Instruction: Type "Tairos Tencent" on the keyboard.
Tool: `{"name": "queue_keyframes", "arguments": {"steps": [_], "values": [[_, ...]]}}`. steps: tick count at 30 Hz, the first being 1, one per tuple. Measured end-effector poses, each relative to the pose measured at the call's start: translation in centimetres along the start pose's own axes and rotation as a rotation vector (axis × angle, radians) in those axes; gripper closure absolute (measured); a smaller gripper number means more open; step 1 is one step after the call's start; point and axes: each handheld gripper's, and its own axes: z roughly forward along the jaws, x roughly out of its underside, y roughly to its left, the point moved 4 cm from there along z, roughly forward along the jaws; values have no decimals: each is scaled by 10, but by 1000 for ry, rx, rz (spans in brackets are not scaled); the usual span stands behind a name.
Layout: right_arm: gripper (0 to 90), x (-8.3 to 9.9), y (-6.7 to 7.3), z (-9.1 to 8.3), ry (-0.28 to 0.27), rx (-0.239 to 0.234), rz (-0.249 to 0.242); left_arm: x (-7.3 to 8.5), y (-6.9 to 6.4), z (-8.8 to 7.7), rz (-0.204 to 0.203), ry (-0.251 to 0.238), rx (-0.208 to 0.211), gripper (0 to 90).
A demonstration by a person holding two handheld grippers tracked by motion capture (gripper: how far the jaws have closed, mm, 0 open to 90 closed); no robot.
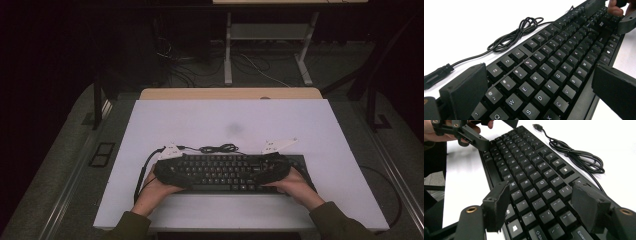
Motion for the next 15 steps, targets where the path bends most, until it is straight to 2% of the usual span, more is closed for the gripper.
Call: {"name": "queue_keyframes", "arguments": {"steps": [15], "values": [[300,-11,4,15,-6,-20,-9,-1,0,-3,0,-13,0,0]]}}
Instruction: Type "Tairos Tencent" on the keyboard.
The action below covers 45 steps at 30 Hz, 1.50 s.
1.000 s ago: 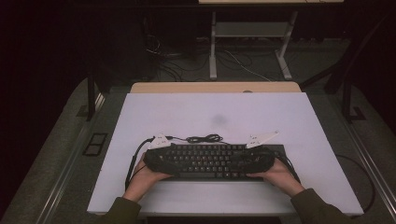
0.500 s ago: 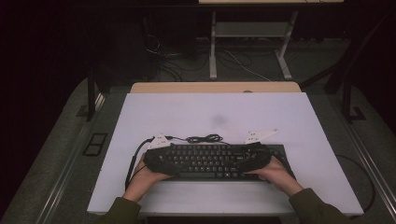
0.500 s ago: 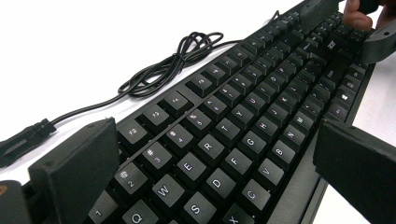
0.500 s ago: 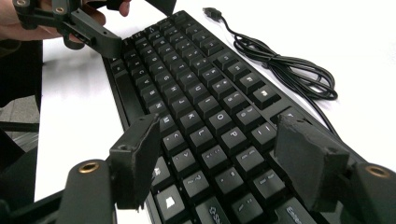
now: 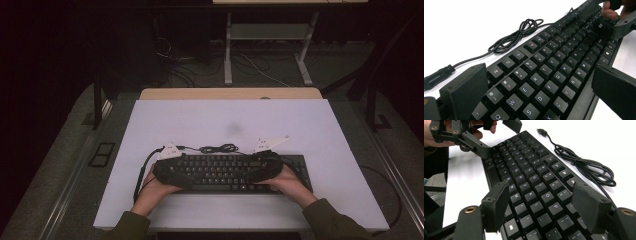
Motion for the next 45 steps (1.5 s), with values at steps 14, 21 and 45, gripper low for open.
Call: {"name": "queue_keyframes", "arguments": {"steps": [14,21,45], "values": [[306,-8,1,13,-5,-13,6,0,0,0,2,-2,-3,0],[327,-13,1,18,-10,-13,4,0,0,-1,1,-3,-5,0],[548,-21,0,31,-17,-5,-7,9,10,-19,12,-7,-45,365]]}}
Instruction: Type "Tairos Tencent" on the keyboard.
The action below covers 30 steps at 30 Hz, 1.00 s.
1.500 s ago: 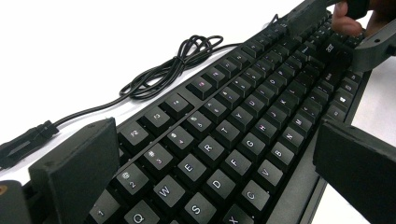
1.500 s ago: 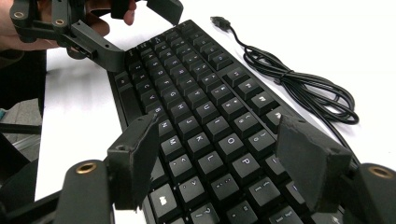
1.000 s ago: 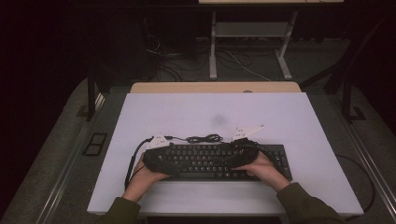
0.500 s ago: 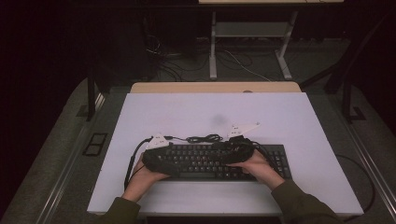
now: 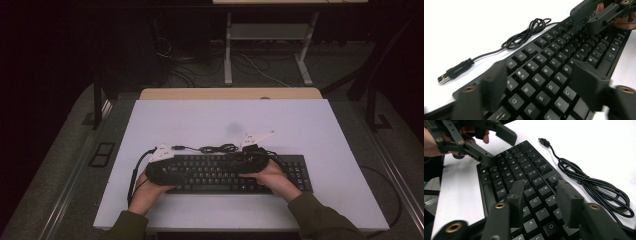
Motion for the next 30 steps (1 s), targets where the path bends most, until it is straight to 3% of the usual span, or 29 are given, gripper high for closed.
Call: {"name": "queue_keyframes", "arguments": {"steps": [7,15,30], "values": [[479,0,-2,2,-2,14,4,7,5,-4,-6,33,10,641],[449,1,-2,2,-3,18,4,10,6,-4,-13,70,36,875],[436,1,-1,3,0,16,2,14,7,0,-13,124,41,891]]}}
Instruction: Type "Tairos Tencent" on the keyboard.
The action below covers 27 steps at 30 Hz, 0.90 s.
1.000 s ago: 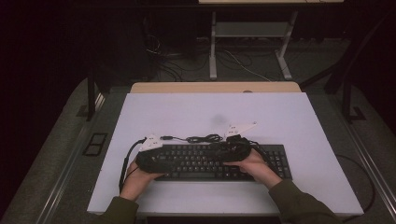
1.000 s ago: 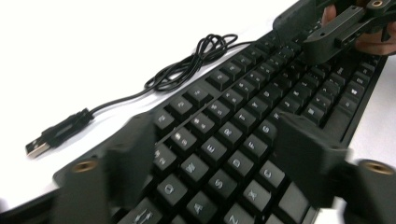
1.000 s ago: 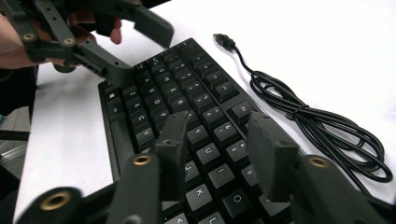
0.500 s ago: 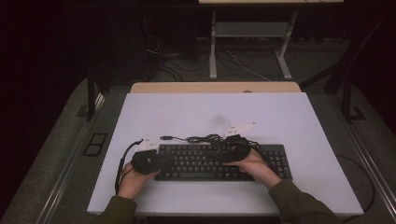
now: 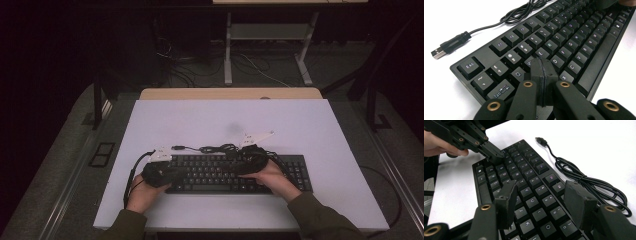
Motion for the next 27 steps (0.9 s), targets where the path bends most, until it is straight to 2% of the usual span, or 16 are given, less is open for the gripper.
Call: {"name": "queue_keyframes", "arguments": {"steps": [14,23,27], "values": [[431,0,1,0,0,0,-5,2,0,1,-1,17,11,891],[431,0,1,0,-1,-1,-5,-3,-1,-3,-3,-15,16,889],[430,0,0,0,-2,0,-5,-5,-2,-5,-7,-31,13,850]]}}
